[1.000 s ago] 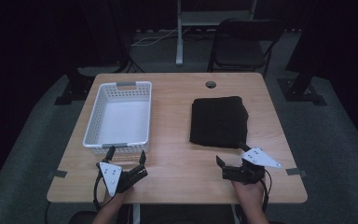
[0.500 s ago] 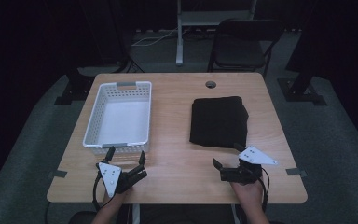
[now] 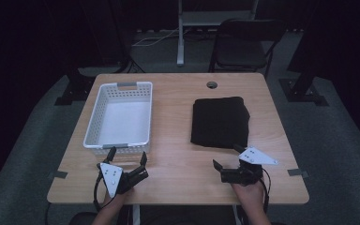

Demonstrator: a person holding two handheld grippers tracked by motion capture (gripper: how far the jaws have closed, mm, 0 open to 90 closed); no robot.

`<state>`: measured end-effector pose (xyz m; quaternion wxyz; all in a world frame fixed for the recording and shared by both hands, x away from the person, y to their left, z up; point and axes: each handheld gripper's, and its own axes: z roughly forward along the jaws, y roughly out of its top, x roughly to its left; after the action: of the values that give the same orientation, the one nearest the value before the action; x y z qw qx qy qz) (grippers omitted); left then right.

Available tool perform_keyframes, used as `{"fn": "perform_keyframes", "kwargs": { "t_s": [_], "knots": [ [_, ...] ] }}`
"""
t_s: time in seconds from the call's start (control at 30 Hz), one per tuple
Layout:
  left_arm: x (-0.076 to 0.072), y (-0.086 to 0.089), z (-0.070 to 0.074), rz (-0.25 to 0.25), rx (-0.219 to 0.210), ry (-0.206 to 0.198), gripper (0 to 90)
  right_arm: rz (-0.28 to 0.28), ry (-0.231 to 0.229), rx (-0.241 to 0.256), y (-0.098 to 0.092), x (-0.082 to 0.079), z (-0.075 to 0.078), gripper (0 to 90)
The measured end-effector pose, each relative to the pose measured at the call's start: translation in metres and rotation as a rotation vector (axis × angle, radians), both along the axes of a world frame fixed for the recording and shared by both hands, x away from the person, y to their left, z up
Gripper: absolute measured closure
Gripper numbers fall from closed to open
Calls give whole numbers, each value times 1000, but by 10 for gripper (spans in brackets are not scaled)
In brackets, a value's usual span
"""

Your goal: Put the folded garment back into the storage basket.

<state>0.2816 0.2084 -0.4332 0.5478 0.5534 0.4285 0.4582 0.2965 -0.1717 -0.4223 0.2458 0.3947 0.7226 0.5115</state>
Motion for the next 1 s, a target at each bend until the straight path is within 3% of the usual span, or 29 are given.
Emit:
{"fn": "perform_keyframes", "kwargs": {
  "t_s": [0.4,0.6,0.8,1.0],
  "knots": [
    [0,0,0,-6,1,2,15,21,-20,19,4,-2,14,46],
    [0,0,0,-6,2,3,15,15,-58,32,2,-2,30,46],
    [0,0,0,-8,2,3,15,21,-101,4,5,-3,46,46],
    [0,0,0,-8,2,5,15,21,-129,8,5,-5,59,46]
  ]
}}
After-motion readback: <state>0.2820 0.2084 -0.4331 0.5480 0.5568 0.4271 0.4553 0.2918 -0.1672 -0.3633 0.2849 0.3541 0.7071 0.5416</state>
